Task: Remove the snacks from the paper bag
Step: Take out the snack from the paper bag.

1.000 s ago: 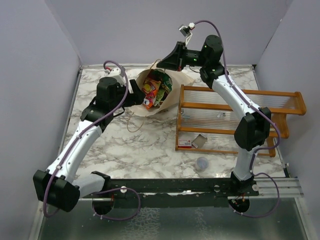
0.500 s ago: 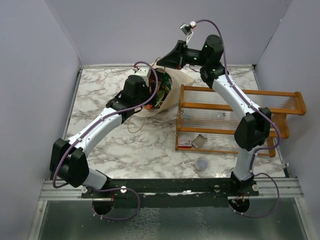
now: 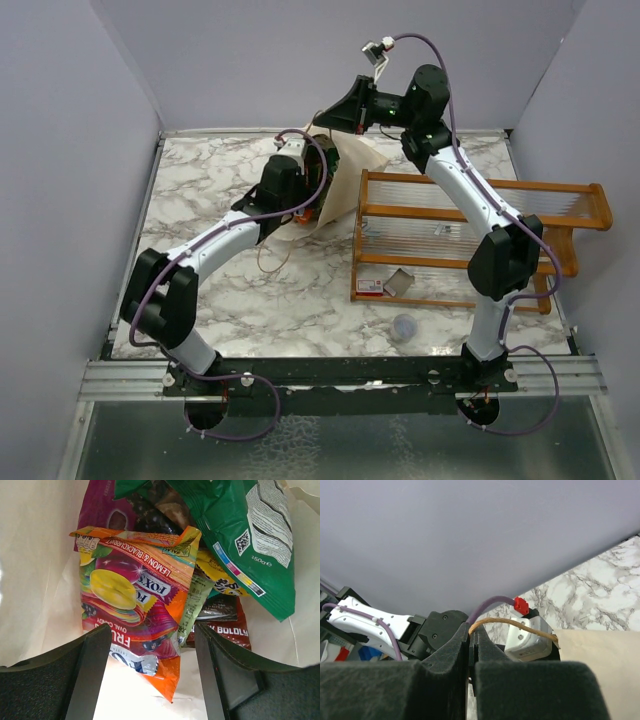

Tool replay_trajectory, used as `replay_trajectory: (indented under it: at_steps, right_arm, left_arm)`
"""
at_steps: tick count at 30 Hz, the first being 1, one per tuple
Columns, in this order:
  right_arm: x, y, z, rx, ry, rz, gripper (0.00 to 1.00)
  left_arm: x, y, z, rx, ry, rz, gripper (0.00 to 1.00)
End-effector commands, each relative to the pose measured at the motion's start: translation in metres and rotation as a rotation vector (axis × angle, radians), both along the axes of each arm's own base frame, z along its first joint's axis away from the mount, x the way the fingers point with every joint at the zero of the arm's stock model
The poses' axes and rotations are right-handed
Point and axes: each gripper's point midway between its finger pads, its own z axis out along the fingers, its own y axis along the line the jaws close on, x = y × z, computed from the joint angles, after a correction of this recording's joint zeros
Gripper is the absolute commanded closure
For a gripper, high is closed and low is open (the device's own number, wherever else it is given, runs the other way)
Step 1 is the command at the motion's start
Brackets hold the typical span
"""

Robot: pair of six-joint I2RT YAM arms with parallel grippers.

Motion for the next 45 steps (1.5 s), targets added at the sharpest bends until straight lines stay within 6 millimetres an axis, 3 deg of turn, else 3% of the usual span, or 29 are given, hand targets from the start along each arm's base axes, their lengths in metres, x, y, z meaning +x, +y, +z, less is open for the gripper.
replay_trajectory:
  at_steps: [1,11,16,19,22,29,36,41,45]
  right_arm:
    - [-0.009,-0.004,0.026,0.048,-0.070,0.022,0.99]
    - [-0.011,-0.007,0.027,0.051,-0.070,0.021,0.99]
    - [-0.012,-0.009,0.027,0.051,-0.073,0.017,0.99]
    - [-0.010,-0.012,0.023,0.046,-0.068,0.005,0.99]
    - [-0.009,-0.016,0.023,0.044,-0.066,-0.005,0.99]
    - [-0.004,-0.023,0.022,0.037,-0.073,-0.032,0.99]
    - [0.004,-0.026,0.015,0.028,-0.066,-0.056,0.99]
    - [0.009,-0.027,0.009,0.014,-0.059,-0.062,0.99]
    - [0.008,-0.028,0.011,0.013,-0.068,-0.061,0.99]
  left_arm:
    - [0.015,-0.002,-0.004,0.002,-0.043,0.017,0.31]
    - [0.028,0.013,-0.040,0.120,0.023,0.102,0.33]
    - [0.027,0.019,-0.039,0.147,0.043,0.130,0.58]
    - [0.022,0.015,-0.030,0.118,0.051,0.108,0.78]
    - [0.014,0.012,-0.004,0.074,0.030,0.080,0.93]
    - [-0.016,0.019,0.043,0.006,0.003,0.058,0.94]
    - [-0.069,0.028,0.084,-0.055,-0.014,-0.044,0.94]
    - [-0.100,0.054,0.112,-0.011,-0.038,-0.030,0.96]
    - [-0.108,0.100,0.134,0.094,-0.090,0.139,0.99]
